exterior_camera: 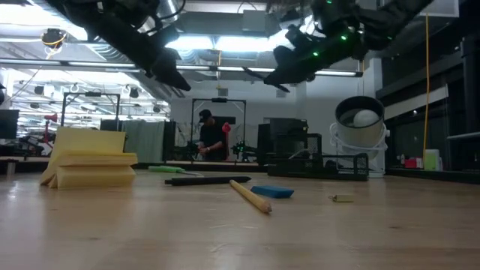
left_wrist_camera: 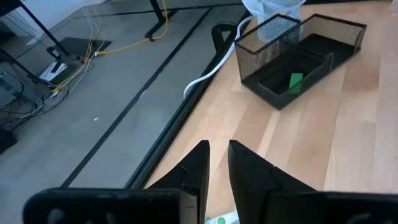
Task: Pick and place office supplies into organizer
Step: Put the top black pen into the metal mesh desk organizer
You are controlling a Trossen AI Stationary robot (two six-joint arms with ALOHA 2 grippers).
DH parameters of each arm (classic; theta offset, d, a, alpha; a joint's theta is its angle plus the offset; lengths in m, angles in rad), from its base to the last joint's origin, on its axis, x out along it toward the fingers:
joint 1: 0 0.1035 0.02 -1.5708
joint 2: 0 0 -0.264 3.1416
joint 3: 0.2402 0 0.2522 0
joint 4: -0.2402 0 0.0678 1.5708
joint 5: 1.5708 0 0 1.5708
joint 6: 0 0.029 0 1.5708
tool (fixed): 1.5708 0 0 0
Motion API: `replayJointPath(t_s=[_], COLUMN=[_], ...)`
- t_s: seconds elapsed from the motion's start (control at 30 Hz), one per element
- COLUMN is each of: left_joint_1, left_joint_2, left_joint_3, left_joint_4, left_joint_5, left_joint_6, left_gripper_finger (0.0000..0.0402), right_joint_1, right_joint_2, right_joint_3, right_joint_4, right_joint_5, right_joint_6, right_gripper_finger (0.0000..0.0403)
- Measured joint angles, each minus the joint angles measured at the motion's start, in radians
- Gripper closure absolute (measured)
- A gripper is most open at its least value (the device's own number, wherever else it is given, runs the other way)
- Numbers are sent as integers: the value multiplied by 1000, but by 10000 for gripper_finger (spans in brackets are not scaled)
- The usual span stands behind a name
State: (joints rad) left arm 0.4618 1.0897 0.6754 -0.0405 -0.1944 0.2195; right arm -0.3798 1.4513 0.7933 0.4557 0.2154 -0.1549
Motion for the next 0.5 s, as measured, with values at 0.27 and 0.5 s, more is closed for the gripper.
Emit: replayJointPath(t_s=[0.27,0.5], left_joint_1=[-4,-15], left_joint_2=[0,0], left_joint_3=[0,0], left_joint_4=[33,65], left_joint_5=[7,14], left_joint_6=[-20,-26], left_gripper_finger=[350,351], right_joint_1=[-6,-20], right_joint_2=[-17,-17], right_joint_3=[-234,-310], right_joint_4=[430,563], right_joint_5=[0,0], right_joint_6=[22,20], right_gripper_finger=[360,360])
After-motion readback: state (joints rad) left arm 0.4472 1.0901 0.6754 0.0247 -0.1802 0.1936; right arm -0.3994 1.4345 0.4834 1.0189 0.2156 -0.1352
